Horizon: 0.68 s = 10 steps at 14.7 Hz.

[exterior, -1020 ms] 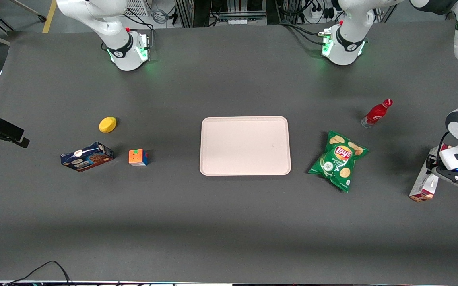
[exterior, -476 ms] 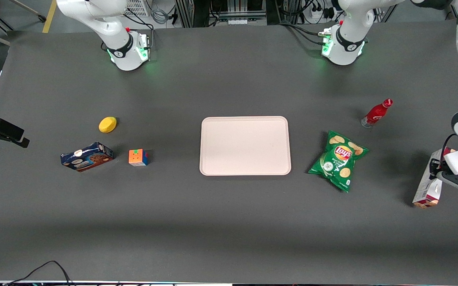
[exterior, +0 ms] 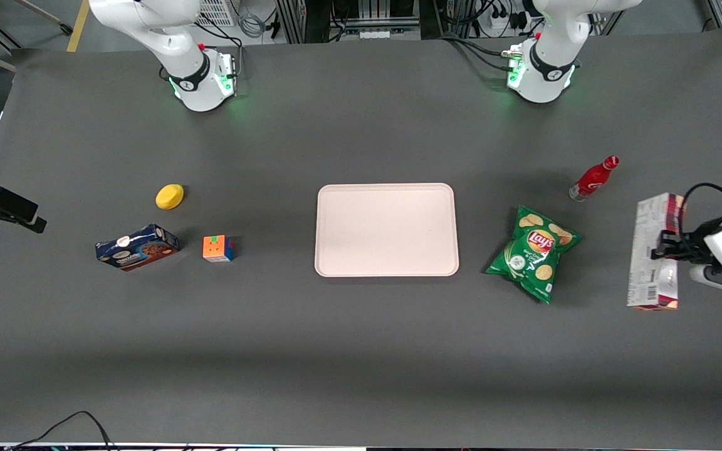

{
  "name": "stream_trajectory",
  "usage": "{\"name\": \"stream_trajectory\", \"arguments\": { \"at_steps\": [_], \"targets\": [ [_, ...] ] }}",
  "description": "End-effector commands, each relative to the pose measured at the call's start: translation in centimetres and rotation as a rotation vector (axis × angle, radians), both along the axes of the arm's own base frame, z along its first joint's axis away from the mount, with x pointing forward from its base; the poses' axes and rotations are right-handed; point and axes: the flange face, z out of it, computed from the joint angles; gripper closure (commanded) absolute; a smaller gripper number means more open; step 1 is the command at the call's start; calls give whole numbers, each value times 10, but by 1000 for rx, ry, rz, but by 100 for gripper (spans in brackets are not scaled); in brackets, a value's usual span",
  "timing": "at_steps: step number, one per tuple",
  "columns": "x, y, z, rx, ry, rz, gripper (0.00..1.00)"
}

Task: Place red cookie box on tray
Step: 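Carry the upright cookie box over the chip bag to the tray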

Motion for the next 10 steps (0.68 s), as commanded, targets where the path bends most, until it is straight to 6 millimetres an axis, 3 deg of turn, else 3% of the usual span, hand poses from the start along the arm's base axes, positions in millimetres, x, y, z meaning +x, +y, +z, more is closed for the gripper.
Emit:
{"name": "stream_trajectory", "arguments": {
  "at_steps": [1, 3, 6, 7, 8, 10],
  "targets": [
    [-19, -88, 50, -5, 42, 148, 100],
    [-29, -152, 62, -5, 73, 230, 100],
    [-46, -249, 62, 55, 56, 278, 100],
    [-50, -270, 60, 79, 18, 285, 100],
    [-64, -304, 39, 89, -1, 286, 100],
    [-84, -340, 6, 68, -25, 327, 100]
  ]
}}
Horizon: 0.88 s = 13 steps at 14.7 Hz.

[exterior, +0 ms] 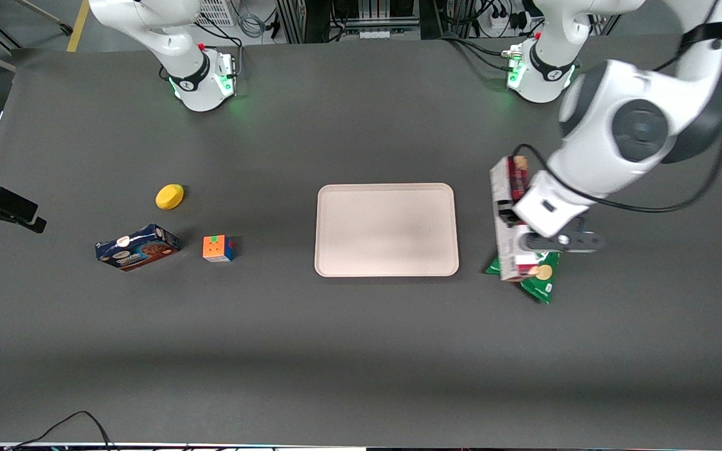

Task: Place red cookie box on tray
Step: 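Carry the upright cookie box over the chip bag to the tray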

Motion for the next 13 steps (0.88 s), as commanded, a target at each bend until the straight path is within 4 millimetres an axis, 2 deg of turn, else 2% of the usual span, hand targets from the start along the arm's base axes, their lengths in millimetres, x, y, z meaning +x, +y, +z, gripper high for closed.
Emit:
{"name": "stream_trajectory", "arguments": {
  "at_steps": [1, 3, 5, 11, 13],
  "targets": [
    [-35, -48, -55, 4, -66, 57, 100],
    [-55, -64, -96, -19, -93, 63, 100],
    [-66, -69, -126, -7, -91, 68, 100],
    [-80, -99, -179, 31, -79, 73, 100],
    [-81, -105, -188, 17, -79, 65, 100]
  ]
}}
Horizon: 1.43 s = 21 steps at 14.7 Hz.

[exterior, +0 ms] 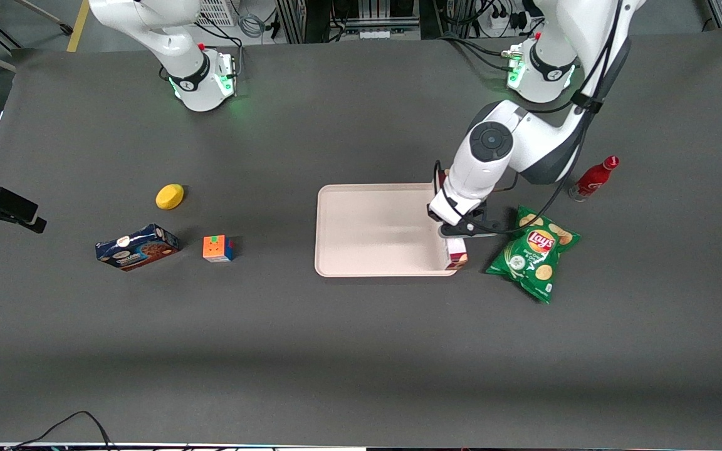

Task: Place red cookie box on tray
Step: 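Carry the upright cookie box over the chip bag to the tray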

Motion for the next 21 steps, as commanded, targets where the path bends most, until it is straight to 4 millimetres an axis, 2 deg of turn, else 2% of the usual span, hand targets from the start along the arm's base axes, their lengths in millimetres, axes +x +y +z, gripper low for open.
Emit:
{"name": "stream_trajectory", "arguments": {
  "at_steps": [1, 10, 15, 17, 20, 21],
  "targets": [
    [-3, -12, -14, -14, -16, 4, 100],
    [-2, -14, -36, -35, -16, -1, 97],
    [-1, -13, -42, -38, -11, 0, 89],
    [-1, -13, -43, -32, -15, -9, 76],
    [5, -4, -42, -10, -37, -22, 36],
    [7, -4, -41, -11, -41, -20, 19]
  ]
}}
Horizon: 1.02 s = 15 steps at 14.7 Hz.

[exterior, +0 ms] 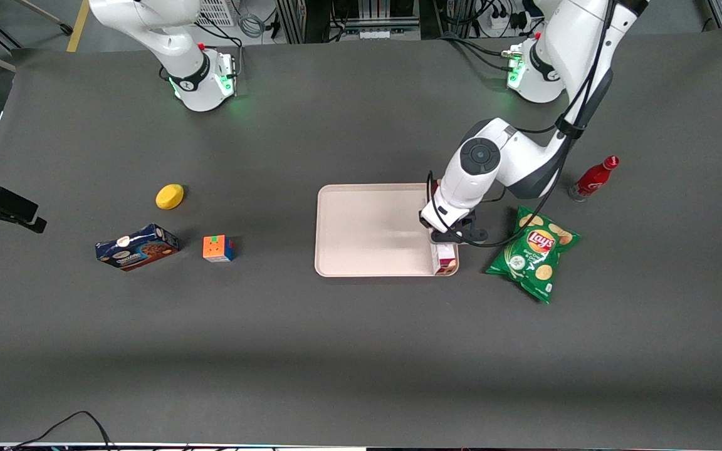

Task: Place red cookie box on tray
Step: 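Lower the cookie box onto the tray rim and open the left gripper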

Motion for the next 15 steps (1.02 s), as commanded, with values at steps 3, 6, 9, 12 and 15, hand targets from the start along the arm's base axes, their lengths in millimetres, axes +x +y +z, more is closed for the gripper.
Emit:
{"name": "stream_trajectory", "arguments": {
  "at_steps": [3, 6, 9, 12, 15],
  "targets": [
    [13, 2, 24, 6, -55, 20, 0],
    [32, 9, 69, 24, -46, 60, 0],
    [54, 36, 121, 37, -110, 26, 0],
    [70, 86, 186, 57, -162, 42, 0],
    [89, 149, 255, 49, -137, 123, 0]
  ]
}}
